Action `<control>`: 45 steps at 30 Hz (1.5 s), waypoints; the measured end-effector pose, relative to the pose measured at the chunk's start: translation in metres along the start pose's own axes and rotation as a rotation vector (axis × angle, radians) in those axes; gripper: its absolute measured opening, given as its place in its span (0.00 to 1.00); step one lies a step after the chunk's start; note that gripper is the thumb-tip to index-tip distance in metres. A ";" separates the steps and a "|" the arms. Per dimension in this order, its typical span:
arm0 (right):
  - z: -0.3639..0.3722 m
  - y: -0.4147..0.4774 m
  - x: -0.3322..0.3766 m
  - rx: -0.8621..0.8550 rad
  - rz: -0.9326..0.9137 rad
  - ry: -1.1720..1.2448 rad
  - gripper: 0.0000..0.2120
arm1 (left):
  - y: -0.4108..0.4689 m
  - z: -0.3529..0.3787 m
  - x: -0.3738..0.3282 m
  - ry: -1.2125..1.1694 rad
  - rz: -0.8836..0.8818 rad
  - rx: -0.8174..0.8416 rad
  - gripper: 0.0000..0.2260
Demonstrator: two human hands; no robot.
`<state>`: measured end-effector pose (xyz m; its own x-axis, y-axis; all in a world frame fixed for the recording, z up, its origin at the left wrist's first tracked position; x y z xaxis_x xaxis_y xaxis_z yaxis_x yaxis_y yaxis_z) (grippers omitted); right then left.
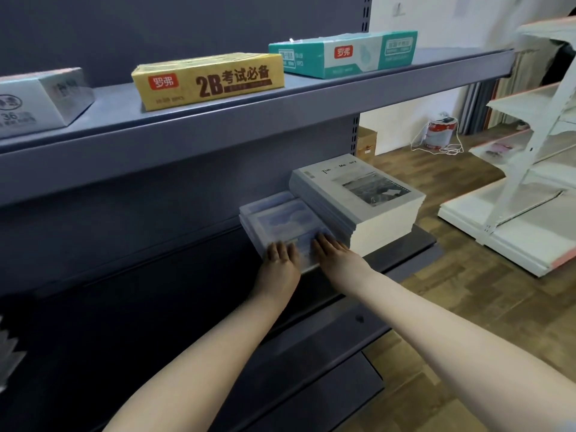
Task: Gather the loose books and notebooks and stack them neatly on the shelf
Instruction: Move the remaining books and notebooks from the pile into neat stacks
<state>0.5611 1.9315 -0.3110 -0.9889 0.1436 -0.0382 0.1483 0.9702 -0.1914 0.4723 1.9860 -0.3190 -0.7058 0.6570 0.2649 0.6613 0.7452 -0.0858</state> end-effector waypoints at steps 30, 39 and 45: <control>-0.008 0.062 0.005 0.066 -0.014 0.003 0.30 | 0.040 0.006 0.027 -0.325 0.035 -0.123 0.30; -0.012 0.060 0.007 0.096 -0.034 0.048 0.37 | 0.041 0.001 0.029 -0.389 0.071 0.011 0.33; -0.016 0.047 0.035 0.096 -0.084 0.046 0.38 | 0.008 0.013 0.067 -0.297 -0.026 0.153 0.33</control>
<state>0.5331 1.9852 -0.3054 -0.9969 0.0737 0.0261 0.0632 0.9563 -0.2856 0.4271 2.0377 -0.3149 -0.7802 0.6252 -0.0202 0.6119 0.7562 -0.2319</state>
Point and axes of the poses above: each hand's wrist, its own y-axis towards the middle knuckle, its own z-axis out of the palm, x = y × z, the point moved 7 cm from there along y, towards the middle knuckle, and after that the axes turned 13 degrees about x, right-handed, at the moved point
